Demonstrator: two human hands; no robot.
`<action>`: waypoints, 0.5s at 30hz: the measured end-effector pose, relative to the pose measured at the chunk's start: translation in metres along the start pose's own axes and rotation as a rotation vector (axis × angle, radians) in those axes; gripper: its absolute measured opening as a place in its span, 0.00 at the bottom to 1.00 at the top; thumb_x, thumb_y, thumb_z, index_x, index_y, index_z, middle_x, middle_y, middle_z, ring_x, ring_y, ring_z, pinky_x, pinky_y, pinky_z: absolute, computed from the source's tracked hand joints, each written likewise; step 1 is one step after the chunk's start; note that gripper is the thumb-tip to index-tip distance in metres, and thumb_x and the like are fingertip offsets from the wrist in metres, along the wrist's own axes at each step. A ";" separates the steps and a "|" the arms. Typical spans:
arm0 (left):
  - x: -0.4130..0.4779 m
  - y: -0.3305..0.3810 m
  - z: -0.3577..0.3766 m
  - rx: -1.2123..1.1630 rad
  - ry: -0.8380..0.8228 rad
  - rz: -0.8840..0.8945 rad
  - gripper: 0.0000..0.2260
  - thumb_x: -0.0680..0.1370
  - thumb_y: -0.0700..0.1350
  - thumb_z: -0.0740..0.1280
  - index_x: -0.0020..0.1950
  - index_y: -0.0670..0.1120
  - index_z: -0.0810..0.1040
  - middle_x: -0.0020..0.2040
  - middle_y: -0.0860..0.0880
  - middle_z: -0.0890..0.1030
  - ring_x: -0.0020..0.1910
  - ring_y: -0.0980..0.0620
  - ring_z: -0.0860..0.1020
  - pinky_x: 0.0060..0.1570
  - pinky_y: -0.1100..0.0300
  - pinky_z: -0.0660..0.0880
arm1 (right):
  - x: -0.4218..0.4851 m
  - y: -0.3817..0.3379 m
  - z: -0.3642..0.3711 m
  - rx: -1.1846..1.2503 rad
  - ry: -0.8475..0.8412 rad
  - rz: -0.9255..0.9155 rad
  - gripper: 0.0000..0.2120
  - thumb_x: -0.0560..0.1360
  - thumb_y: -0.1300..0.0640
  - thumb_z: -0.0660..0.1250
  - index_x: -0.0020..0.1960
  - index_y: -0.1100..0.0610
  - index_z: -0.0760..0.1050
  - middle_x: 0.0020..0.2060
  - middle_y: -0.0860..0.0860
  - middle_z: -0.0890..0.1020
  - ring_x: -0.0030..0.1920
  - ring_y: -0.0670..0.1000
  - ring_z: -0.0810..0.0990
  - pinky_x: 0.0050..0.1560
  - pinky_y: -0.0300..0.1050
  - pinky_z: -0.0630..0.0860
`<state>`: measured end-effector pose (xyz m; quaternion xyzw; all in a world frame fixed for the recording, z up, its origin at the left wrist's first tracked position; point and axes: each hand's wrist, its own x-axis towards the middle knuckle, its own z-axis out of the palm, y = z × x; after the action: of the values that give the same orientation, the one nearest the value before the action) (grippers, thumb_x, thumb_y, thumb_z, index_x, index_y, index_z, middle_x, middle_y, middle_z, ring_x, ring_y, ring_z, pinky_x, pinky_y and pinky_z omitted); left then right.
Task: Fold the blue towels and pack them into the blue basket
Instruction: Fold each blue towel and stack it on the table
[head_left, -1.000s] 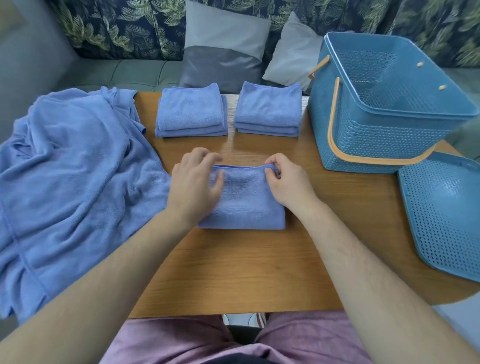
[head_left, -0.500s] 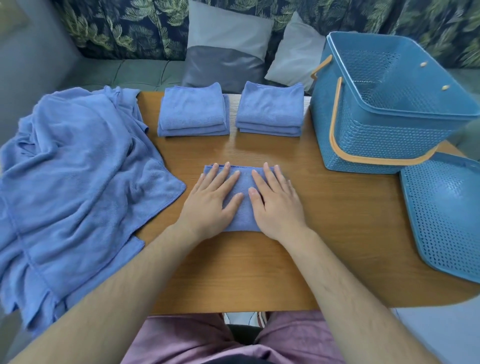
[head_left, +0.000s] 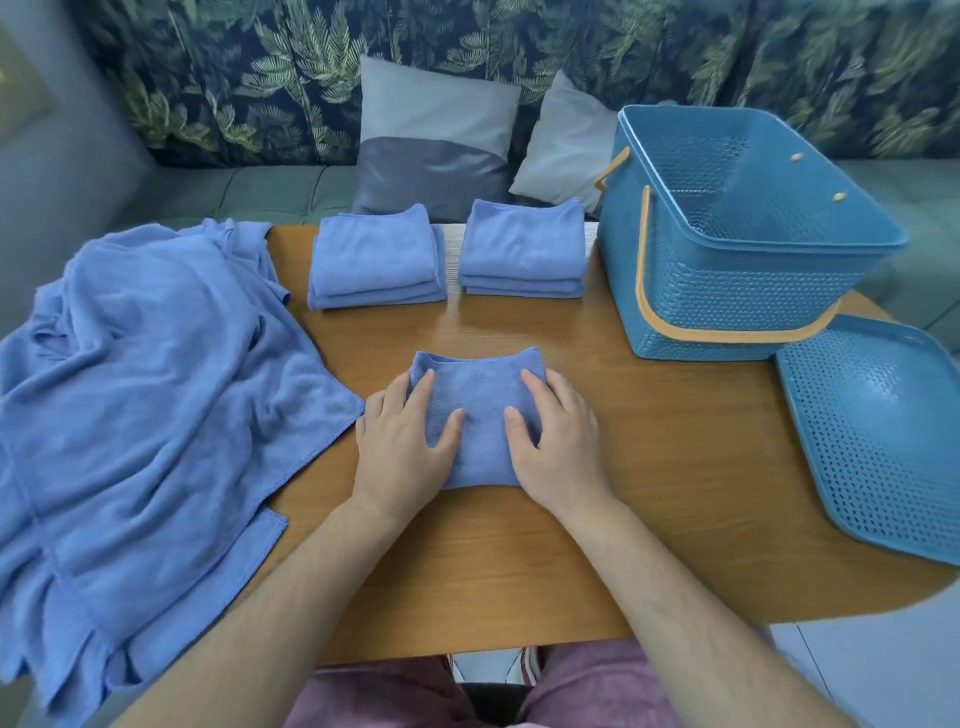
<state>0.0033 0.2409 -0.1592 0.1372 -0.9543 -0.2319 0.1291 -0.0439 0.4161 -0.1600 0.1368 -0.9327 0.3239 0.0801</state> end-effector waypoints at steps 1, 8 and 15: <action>0.001 -0.001 -0.001 -0.039 0.015 0.040 0.28 0.78 0.60 0.60 0.74 0.46 0.72 0.70 0.49 0.73 0.63 0.45 0.73 0.65 0.52 0.68 | 0.000 0.000 -0.002 0.037 0.003 -0.005 0.25 0.78 0.48 0.63 0.72 0.57 0.74 0.72 0.51 0.72 0.71 0.52 0.70 0.72 0.46 0.62; 0.011 0.007 -0.015 -0.275 0.011 0.133 0.23 0.82 0.43 0.65 0.77 0.44 0.68 0.75 0.53 0.67 0.70 0.64 0.65 0.63 0.81 0.56 | 0.008 -0.011 -0.020 0.270 -0.006 0.074 0.25 0.78 0.59 0.67 0.75 0.56 0.70 0.74 0.46 0.66 0.70 0.37 0.64 0.61 0.17 0.52; 0.047 0.018 -0.028 -0.364 -0.053 0.042 0.24 0.81 0.44 0.64 0.78 0.46 0.67 0.74 0.54 0.66 0.66 0.66 0.65 0.61 0.75 0.58 | 0.042 -0.025 -0.038 0.251 -0.065 0.109 0.30 0.75 0.61 0.65 0.77 0.57 0.67 0.75 0.46 0.64 0.72 0.42 0.64 0.62 0.26 0.56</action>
<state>-0.0351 0.2296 -0.1183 0.0855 -0.9022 -0.4017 0.1316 -0.0740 0.4124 -0.1052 0.1053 -0.8931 0.4371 0.0142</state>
